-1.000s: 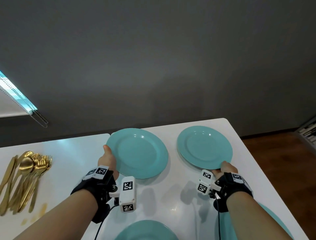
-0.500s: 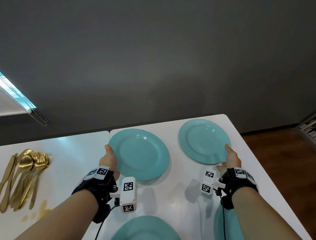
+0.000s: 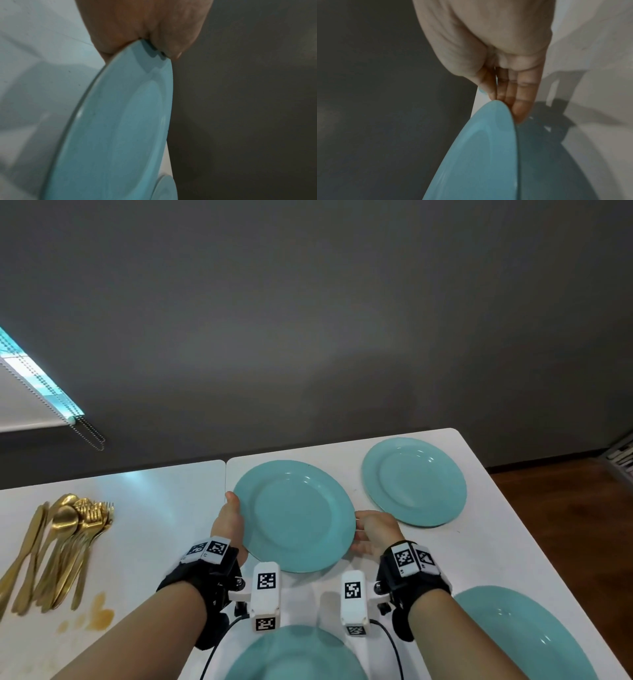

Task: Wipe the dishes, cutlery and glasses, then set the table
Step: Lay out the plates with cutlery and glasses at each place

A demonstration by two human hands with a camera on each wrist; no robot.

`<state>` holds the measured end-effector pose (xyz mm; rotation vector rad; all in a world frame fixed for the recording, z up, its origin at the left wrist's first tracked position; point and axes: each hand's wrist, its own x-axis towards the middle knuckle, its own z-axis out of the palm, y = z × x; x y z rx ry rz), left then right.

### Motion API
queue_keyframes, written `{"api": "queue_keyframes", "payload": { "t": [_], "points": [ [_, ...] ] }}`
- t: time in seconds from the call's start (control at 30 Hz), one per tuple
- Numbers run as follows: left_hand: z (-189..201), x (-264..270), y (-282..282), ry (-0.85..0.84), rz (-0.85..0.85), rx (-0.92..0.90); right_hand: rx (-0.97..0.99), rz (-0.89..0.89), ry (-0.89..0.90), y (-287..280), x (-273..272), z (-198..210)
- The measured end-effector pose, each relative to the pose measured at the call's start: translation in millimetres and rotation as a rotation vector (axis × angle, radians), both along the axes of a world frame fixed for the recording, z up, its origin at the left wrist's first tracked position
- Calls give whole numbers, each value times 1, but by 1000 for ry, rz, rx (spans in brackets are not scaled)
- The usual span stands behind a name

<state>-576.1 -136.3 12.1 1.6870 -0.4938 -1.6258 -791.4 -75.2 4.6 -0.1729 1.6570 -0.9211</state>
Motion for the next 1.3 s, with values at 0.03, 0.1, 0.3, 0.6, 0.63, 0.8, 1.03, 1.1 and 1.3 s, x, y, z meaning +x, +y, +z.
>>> {"api": "queue_keyframes", "payload": {
  "t": [0.03, 0.1, 0.3, 0.6, 0.63, 0.8, 1.03, 1.1, 1.3],
  "points": [
    [-1, 4, 1, -4, -13, -18, -8, 6, 1, -1, 3, -2],
    [-6, 13, 2, -33, -10, -41, -22, 16, 2, -2, 8, -7],
    [-12, 34, 1, -100, -35, 68, -27, 76, 46, -8, 26, -18],
    [-25, 52, -10, -203, -140, 123, -65, 115, 124, -28, 32, -33],
    [-26, 52, -11, -198, -144, 125, -60, 127, 146, -31, 32, -36],
    [-31, 57, -18, -199, -134, 123, -81, 222, 259, -45, 32, -68],
    [-33, 61, -25, -207, -113, 56, -88, 320, 329, -42, 49, -41],
    [-32, 61, -24, -206, -103, 38, -82, 338, 323, -41, 50, -40],
    [-33, 67, -21, -182, -130, 26, -85, 366, 300, -34, 55, -29]
  ]
}}
